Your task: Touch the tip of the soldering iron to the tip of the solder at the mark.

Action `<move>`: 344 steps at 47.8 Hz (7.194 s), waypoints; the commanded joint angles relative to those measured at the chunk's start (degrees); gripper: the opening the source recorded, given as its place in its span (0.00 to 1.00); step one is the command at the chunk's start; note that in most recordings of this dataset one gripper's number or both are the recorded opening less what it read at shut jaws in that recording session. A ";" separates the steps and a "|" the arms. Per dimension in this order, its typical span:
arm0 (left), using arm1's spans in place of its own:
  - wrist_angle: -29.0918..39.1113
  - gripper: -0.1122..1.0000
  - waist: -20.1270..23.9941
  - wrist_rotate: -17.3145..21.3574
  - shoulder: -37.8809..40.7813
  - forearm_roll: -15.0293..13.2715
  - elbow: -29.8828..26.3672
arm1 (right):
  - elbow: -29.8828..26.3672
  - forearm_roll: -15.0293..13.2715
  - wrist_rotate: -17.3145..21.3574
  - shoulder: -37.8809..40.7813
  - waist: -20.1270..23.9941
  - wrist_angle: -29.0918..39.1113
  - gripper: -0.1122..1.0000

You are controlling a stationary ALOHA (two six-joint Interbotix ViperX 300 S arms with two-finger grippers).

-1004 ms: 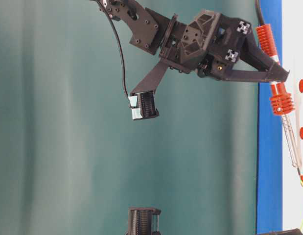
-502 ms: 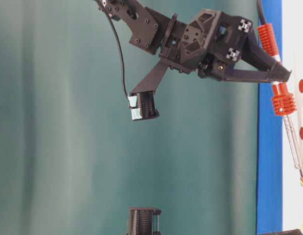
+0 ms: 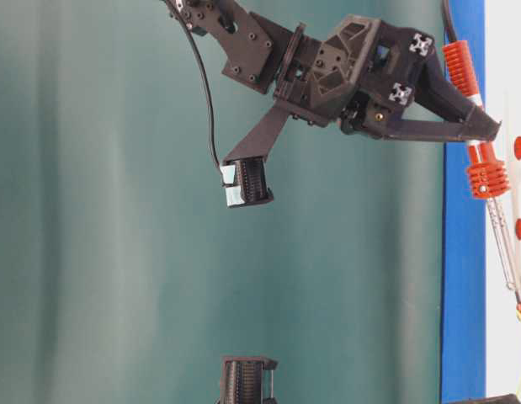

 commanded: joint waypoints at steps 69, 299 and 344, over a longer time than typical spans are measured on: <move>0.00 0.12 -0.09 -0.09 -0.53 0.09 -0.53 | -1.41 -0.18 0.09 -0.70 0.09 -0.18 0.16; 1.23 0.12 -1.14 -4.04 10.20 0.09 -12.83 | 9.84 -2.72 2.64 -10.02 -0.70 -0.97 0.16; 1.23 0.12 -1.41 -3.87 10.20 0.09 -12.83 | 9.84 -2.72 2.64 -10.02 -0.62 -0.97 0.16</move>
